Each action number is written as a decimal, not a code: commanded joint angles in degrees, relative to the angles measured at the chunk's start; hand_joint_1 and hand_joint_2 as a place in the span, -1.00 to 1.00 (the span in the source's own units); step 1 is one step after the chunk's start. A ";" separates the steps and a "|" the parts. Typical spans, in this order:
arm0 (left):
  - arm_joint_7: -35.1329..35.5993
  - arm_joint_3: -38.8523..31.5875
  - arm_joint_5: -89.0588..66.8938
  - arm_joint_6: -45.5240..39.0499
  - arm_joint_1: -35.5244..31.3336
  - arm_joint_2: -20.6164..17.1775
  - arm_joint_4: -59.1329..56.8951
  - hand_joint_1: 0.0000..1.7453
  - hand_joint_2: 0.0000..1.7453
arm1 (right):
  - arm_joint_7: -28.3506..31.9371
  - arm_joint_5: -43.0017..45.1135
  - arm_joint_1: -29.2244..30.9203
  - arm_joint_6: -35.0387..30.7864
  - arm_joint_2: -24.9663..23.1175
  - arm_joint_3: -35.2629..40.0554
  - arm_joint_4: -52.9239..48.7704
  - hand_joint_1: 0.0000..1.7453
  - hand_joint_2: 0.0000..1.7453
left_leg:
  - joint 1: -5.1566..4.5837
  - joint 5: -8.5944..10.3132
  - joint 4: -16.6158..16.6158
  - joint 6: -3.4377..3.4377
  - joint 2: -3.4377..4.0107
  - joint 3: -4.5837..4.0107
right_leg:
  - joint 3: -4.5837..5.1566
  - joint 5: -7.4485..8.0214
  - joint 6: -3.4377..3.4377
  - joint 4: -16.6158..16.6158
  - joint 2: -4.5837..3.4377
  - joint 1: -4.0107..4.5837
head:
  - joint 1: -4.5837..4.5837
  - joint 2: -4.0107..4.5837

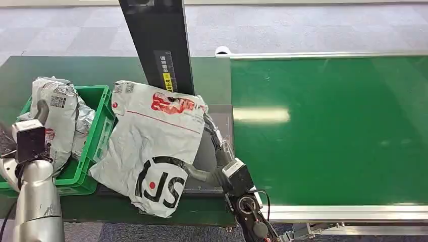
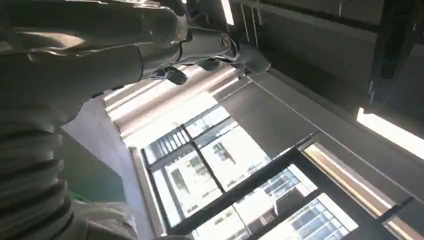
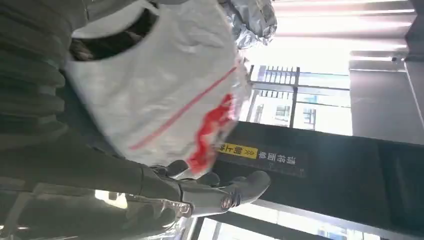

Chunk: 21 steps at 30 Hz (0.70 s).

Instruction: Moved the parcel from conveyor to table for the left to box.

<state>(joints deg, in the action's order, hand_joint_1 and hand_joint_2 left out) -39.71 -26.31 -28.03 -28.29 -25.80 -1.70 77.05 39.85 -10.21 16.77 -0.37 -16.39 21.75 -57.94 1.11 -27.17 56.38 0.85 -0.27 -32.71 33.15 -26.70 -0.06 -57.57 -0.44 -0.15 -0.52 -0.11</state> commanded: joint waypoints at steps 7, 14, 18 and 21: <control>7.76 16.45 17.03 47.38 -2.33 0.02 -10.24 -1.00 1.00 | 0.15 0.04 2.65 0.18 0.98 -1.30 5.23 -1.00 1.00 | -0.07 0.09 -0.13 -0.09 -0.19 0.14 | -0.22 0.00 -0.05 0.11 0.26 -0.05 | 0.00 0.00; 8.77 18.12 16.55 48.74 -2.22 0.55 -10.82 -1.00 1.00 | 0.15 -0.02 2.68 0.11 0.88 -1.38 5.40 -1.00 1.00 | -0.05 0.02 -0.07 -0.05 -0.02 0.10 | -0.13 0.00 -0.02 0.05 0.07 -0.04 | -0.02 -0.02; 12.93 23.92 11.62 48.10 -5.48 2.83 -19.62 -1.00 1.00 | 0.15 -0.21 2.46 0.07 0.57 -1.85 5.76 -1.00 1.00 | -0.04 0.08 -0.08 -0.06 -0.26 0.06 | -0.15 -0.01 -0.02 0.07 0.31 -0.03 | -0.04 0.00; 14.77 25.83 8.32 44.56 -8.99 3.03 -29.61 -1.00 1.00 | 0.15 -0.21 2.14 0.19 0.46 -2.13 5.74 -1.00 1.00 | -0.05 0.11 -0.07 -0.07 -0.36 0.06 | -0.17 -0.01 -0.04 0.07 0.38 -0.04 | -0.02 0.00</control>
<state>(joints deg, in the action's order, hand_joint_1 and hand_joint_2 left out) -27.87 -7.23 -15.35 20.24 -26.98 -0.40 68.23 39.85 -10.42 17.38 -0.17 -16.44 21.07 -56.00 1.11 -27.17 56.38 0.86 -0.30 -32.71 33.15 -26.70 -0.06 -57.56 -0.45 -0.15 -0.55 -0.11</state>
